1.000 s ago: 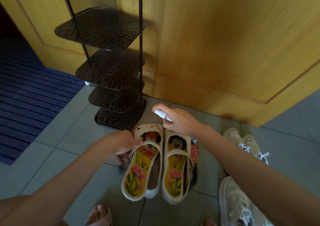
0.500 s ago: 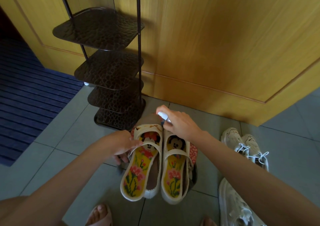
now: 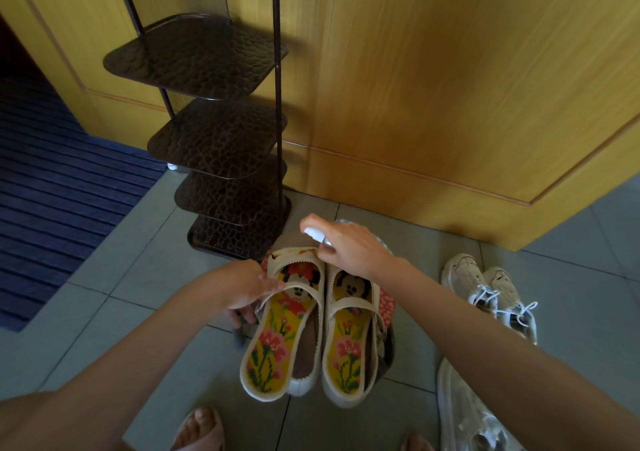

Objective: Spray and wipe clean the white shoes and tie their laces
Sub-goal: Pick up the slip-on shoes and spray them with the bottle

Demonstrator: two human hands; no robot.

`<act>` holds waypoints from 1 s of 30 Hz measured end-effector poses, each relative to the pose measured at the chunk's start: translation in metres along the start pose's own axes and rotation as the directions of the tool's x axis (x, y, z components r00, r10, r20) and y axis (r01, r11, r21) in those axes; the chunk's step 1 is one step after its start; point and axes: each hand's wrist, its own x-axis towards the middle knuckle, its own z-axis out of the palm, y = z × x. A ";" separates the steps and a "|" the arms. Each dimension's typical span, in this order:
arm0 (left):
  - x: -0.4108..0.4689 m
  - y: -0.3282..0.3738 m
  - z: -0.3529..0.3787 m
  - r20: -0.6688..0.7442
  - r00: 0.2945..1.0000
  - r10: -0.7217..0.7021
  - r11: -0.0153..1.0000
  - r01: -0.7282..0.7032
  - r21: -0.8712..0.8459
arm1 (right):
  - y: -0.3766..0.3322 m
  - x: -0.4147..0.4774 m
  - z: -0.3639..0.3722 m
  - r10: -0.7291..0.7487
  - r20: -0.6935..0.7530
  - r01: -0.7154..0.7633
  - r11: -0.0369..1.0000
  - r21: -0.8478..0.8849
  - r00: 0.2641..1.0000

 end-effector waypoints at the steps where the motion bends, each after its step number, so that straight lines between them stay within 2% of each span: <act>1: 0.000 0.000 0.000 0.000 1.000 0.001 1.000 -0.001 0.000 | -0.001 0.000 -0.001 -0.005 -0.001 0.005 1.000 0.009 1.000; 9: -0.001 -0.001 0.000 0.004 1.000 0.000 1.000 0.000 0.022 | 0.004 -0.001 0.000 -0.015 -0.023 0.014 0.999 -0.034 1.000; 12: -0.002 0.000 -0.001 0.003 1.000 -0.005 1.000 0.005 0.030 | 0.008 -0.003 0.006 0.020 -0.111 -0.017 0.999 0.028 0.994; 15: -0.003 0.000 -0.001 0.001 1.000 -0.007 0.999 0.007 0.040 | 0.016 0.000 0.002 0.095 -0.143 -0.052 0.960 0.276 0.985; 18: -0.003 0.001 -0.002 -0.012 1.000 0.000 0.999 0.001 0.045 | 0.028 0.008 -0.008 0.199 -0.183 -0.042 0.779 0.625 0.963; 21: -0.003 0.002 -0.002 -0.037 0.999 0.010 0.998 -0.008 0.070 | 0.044 0.022 -0.011 0.331 -0.207 -0.053 0.631 0.774 0.921; 23: -0.003 0.003 -0.002 -0.037 0.999 0.014 0.996 -0.010 0.091 | 0.049 0.033 -0.011 0.355 -0.162 -0.102 0.619 0.779 0.921; 30: -0.004 0.003 -0.003 -0.008 0.998 0.063 0.990 -0.061 0.130 | 0.048 0.050 0.015 0.293 -0.065 -0.171 0.709 0.684 0.954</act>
